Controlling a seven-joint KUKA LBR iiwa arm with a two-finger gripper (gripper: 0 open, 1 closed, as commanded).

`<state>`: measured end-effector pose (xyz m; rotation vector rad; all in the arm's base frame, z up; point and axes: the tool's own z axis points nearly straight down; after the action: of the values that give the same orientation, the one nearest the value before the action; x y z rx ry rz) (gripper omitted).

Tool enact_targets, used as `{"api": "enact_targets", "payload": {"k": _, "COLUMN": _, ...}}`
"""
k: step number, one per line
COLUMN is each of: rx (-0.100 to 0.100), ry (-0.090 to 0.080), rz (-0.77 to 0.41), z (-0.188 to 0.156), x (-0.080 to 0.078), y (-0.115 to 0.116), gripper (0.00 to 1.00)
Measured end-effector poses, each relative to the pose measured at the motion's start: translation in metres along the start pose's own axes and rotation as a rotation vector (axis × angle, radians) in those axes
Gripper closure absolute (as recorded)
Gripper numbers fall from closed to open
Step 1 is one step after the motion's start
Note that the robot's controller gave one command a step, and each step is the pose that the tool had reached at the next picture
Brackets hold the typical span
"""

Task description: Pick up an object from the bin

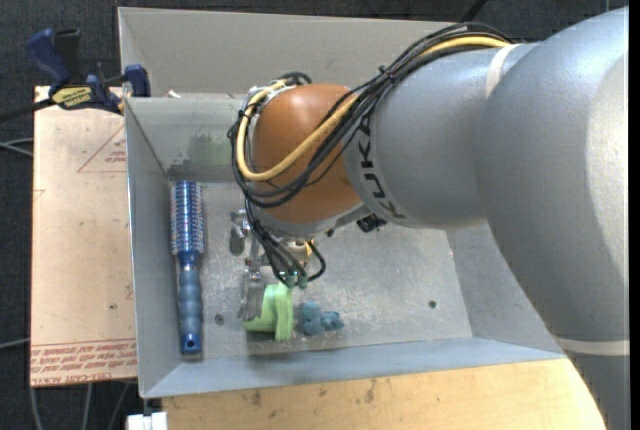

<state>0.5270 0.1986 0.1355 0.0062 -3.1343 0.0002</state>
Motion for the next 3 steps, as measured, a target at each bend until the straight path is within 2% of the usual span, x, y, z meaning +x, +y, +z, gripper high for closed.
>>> {"api": "enact_targets", "payload": {"k": 1, "rx": 0.002, "ry": -0.001, "rz": -0.131, "z": 0.069, "x": 0.023, "y": -0.057, "gripper": 0.00}}
{"api": "enact_targets", "payload": {"k": 2, "rx": 0.000, "ry": -0.009, "rz": -0.169, "z": 0.035, "x": 0.029, "y": -0.078, "gripper": 0.00}}
{"api": "enact_targets", "payload": {"k": 3, "rx": -0.001, "ry": -0.009, "rz": -0.170, "z": 0.029, "x": 0.022, "y": -0.081, "gripper": 0.00}}
